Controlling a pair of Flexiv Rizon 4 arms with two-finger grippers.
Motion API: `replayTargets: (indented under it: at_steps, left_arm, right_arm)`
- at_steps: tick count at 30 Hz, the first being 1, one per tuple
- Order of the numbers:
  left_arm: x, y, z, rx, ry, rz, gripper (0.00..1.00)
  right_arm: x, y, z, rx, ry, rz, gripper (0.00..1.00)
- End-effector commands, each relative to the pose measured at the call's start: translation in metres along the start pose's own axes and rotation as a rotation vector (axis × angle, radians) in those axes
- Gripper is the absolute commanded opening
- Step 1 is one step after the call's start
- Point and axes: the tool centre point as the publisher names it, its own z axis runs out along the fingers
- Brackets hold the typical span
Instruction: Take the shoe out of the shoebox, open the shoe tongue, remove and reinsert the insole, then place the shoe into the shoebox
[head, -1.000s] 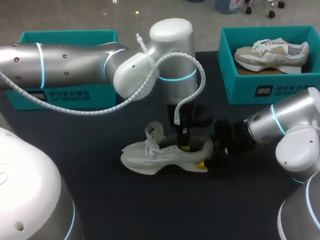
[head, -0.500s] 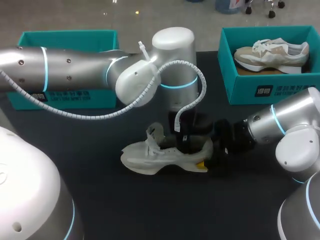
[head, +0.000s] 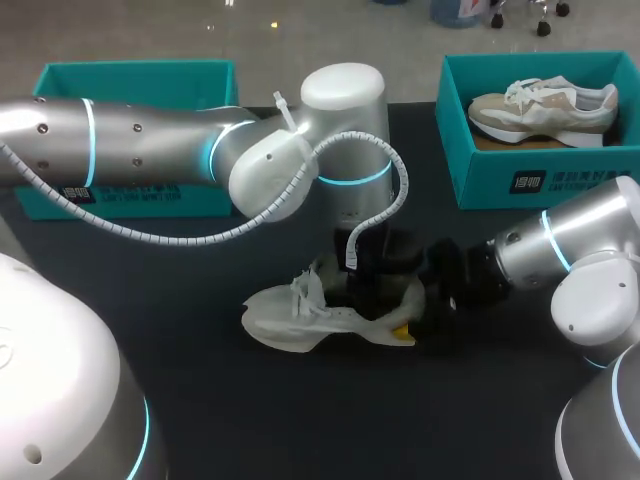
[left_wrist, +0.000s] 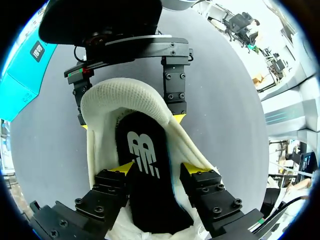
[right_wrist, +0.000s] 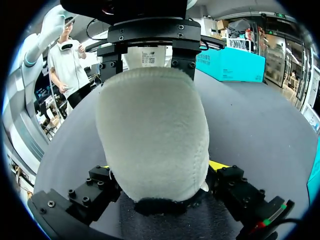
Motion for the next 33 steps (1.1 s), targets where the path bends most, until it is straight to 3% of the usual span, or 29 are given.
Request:
replayTargets:
  at_steps: [1,4,17,20,23,24,33]
  left_arm:
    - [0.002,-0.001,0.018,-0.003,-0.006,0.004,0.56]
    - [-0.001,0.001,0.023,-0.010,-0.016,0.003,0.49]
    - [-0.006,0.009,0.046,-0.024,-0.111,0.013,0.36]
    - [-0.007,0.010,0.050,-0.029,-0.132,0.015,0.25]
    - [-0.008,0.012,0.051,-0.032,-0.144,0.006,0.03]
    - [-0.008,0.012,0.051,-0.033,-0.149,0.003,0.00]
    - [-0.006,0.019,0.028,-0.021,-0.191,-0.011,0.00]
  right_arm:
    - [-0.002,-0.001,0.003,0.002,-0.002,0.004,0.00]
    - [-0.002,-0.001,0.003,0.002,-0.002,0.004,0.00]
    - [-0.002,-0.001,0.003,0.002,-0.002,0.004,0.00]
    - [-0.002,-0.001,0.003,0.002,-0.002,0.004,0.00]
    - [-0.002,-0.001,0.003,0.002,-0.002,0.004,0.00]
    - [-0.002,-0.001,0.003,0.002,-0.002,0.004,0.00]
    - [-0.002,-0.001,0.003,0.002,-0.002,0.004,0.00]
